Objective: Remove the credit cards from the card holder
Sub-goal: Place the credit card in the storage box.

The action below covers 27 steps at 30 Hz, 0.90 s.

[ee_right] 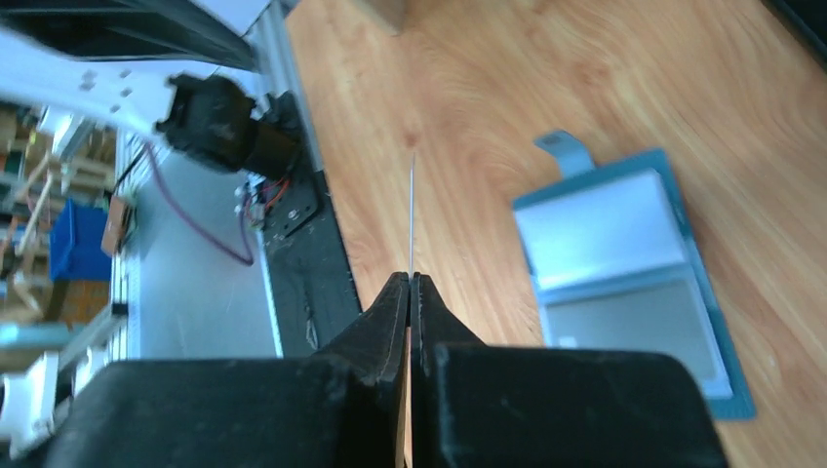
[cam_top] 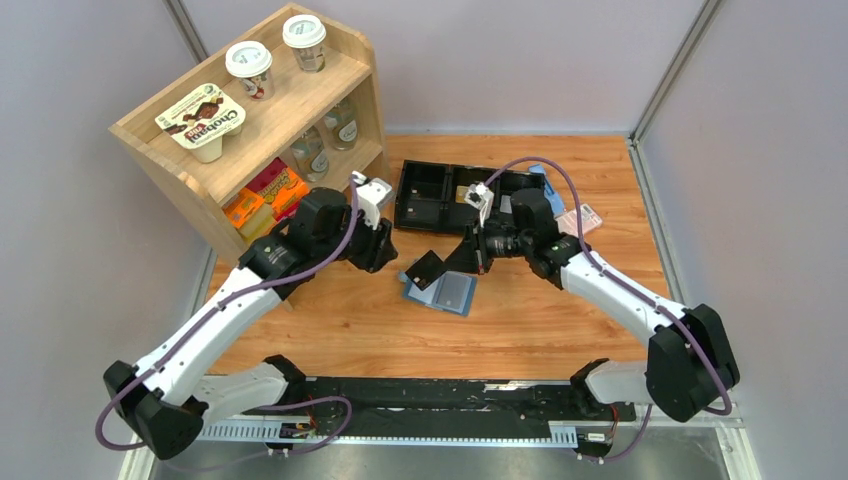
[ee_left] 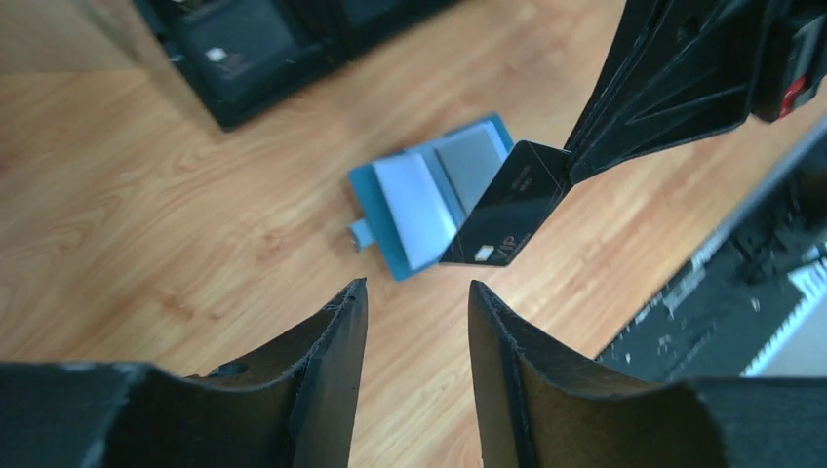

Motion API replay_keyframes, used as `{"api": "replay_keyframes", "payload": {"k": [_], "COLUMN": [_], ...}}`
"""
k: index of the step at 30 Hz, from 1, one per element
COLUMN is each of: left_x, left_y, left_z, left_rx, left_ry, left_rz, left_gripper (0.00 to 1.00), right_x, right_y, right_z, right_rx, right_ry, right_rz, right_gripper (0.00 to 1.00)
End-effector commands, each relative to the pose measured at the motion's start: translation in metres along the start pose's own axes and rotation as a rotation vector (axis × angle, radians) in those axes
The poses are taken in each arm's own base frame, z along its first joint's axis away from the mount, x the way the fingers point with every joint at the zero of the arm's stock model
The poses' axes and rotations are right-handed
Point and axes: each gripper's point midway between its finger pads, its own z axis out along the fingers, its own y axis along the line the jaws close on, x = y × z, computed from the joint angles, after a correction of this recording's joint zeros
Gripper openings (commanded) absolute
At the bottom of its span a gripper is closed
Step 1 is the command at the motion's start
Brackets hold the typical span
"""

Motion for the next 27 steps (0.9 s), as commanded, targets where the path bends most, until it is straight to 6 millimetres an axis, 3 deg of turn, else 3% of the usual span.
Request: {"api": "replay_keyframes", "payload": {"k": [1, 5, 10, 18, 23, 27], "left_x": [-0.034, -0.025, 0.0, 0.026, 0.034, 0.041], "left_y": [0.03, 0.048, 0.05, 0.046, 0.046, 0.045], "left_z": [-0.016, -0.023, -0.018, -0.012, -0.01, -0.008], "left_rx": [-0.211, -0.321, -0.34, -0.332, -0.336, -0.334], "left_ry": [-0.229, -0.303, -0.262, -0.175, -0.142, -0.109], "left_rz": [-0.15, -0.278, -0.371, -0.431, -0.433, -0.432], "left_gripper": [0.51, 0.55, 0.6, 0.62, 0.61, 0.62], "right_x": [-0.029, -0.045, -0.071, -0.106, -0.116, -0.112], "right_y": [-0.031, -0.069, -0.113, -0.179, -0.213, -0.235], "right_z": [-0.001, -0.004, -0.004, 0.025, 0.051, 0.074], "right_rx": [0.17, 0.362, 0.536, 0.664, 0.696, 0.721], "right_ry": [-0.2, -0.313, -0.432, -0.504, -0.502, -0.461], "right_rz": [0.145, 0.26, 0.378, 0.48, 0.538, 0.574], "right_gripper": [0.0, 0.0, 0.0, 0.0, 0.0, 0.02]}}
